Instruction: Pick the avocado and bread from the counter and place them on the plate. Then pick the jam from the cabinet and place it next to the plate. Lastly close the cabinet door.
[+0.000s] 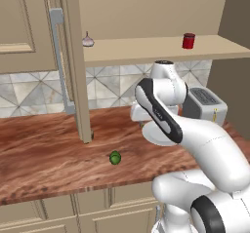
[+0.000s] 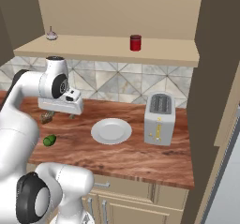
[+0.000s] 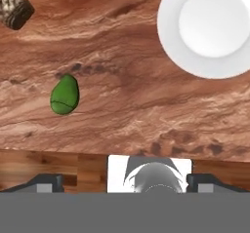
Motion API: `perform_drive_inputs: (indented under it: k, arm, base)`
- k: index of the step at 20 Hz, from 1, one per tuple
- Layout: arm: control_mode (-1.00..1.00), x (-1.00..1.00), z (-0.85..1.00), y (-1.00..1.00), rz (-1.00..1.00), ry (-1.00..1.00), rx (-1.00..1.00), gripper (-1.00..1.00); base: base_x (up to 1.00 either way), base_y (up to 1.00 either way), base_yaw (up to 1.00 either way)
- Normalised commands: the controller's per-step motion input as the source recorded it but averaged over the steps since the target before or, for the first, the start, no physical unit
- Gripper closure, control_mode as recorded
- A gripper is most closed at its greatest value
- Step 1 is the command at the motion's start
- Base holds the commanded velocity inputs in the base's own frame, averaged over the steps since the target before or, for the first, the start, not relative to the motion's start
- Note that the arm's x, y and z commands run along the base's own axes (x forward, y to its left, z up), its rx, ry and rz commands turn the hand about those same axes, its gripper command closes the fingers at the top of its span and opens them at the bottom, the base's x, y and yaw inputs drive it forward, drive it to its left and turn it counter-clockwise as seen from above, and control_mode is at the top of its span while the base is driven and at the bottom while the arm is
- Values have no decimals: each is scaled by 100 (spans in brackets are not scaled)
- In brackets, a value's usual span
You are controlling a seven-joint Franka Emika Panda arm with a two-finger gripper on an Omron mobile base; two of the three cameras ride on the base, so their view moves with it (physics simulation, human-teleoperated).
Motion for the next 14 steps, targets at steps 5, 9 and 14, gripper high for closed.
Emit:
perform_drive_inputs:
  k: [5,9,14]
  arm:
    - [-100,-1,-25,31,-1,6,0,-100]
    - [-100,-1,-31,32,-1,3,0,-100]
    - [-100,0,-28,37,-1,0,0,-100]
  base:
    - [0,0,0]
    - [0,0,0]
    - [0,0,0]
